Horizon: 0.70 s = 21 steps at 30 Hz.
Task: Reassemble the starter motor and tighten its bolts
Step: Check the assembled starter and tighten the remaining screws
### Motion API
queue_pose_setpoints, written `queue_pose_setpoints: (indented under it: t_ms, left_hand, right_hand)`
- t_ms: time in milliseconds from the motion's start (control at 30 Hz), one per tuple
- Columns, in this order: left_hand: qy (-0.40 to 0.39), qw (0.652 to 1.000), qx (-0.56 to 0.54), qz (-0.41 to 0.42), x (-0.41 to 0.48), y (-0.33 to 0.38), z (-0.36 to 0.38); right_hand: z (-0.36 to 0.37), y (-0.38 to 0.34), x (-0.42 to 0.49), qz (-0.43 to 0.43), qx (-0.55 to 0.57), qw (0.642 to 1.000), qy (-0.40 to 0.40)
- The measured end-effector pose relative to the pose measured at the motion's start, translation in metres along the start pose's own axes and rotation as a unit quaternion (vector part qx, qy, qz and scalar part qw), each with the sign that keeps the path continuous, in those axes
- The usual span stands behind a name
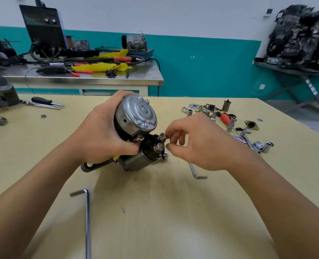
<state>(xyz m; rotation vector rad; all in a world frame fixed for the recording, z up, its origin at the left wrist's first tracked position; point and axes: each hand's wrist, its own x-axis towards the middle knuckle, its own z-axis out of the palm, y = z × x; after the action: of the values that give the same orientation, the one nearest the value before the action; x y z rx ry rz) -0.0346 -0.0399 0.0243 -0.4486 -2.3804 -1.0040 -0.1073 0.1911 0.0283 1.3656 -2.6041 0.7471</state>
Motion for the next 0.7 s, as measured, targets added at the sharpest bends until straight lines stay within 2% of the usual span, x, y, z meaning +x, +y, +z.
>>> queue_pose_setpoints:
  t_ms: [100, 233, 333, 433, 567, 700]
  left_hand:
    - [0.000, 1.000, 0.001, 0.001, -0.0002, -0.0008, -0.0002]
    - [-0.002, 1.000, 0.008, 0.000, 0.0005, -0.0022, -0.0004]
    - [0.002, 1.000, 0.009, 0.003, 0.0003, -0.0010, 0.0003]
    - [0.005, 1.000, 0.010, -0.002, -0.0001, -0.0009, 0.0012]
    - [0.004, 1.000, 0.008, -0.008, 0.0003, -0.0020, 0.0000]
    - [0.002, 1.000, 0.009, -0.006, 0.0006, -0.0025, 0.0003]
  right_hand:
    - [0.0007, 0.0021, -0.0012, 0.012, 0.013, 1.000, 0.011]
    - [-0.0017, -0.0027, -0.0014, -0.015, 0.032, 0.999, 0.018]
    - [-0.0005, -0.0036, -0.0003, 0.002, -0.015, 1.000, -0.008]
    - [-0.0012, -0.0017, -0.0015, 0.022, -0.054, 0.998, 0.003]
    - [-0.0032, -0.0057, -0.0014, -0.044, 0.002, 0.999, 0.027]
    - [-0.0011, -0.0075, 0.0016, -0.051, -0.012, 0.999, 0.009]
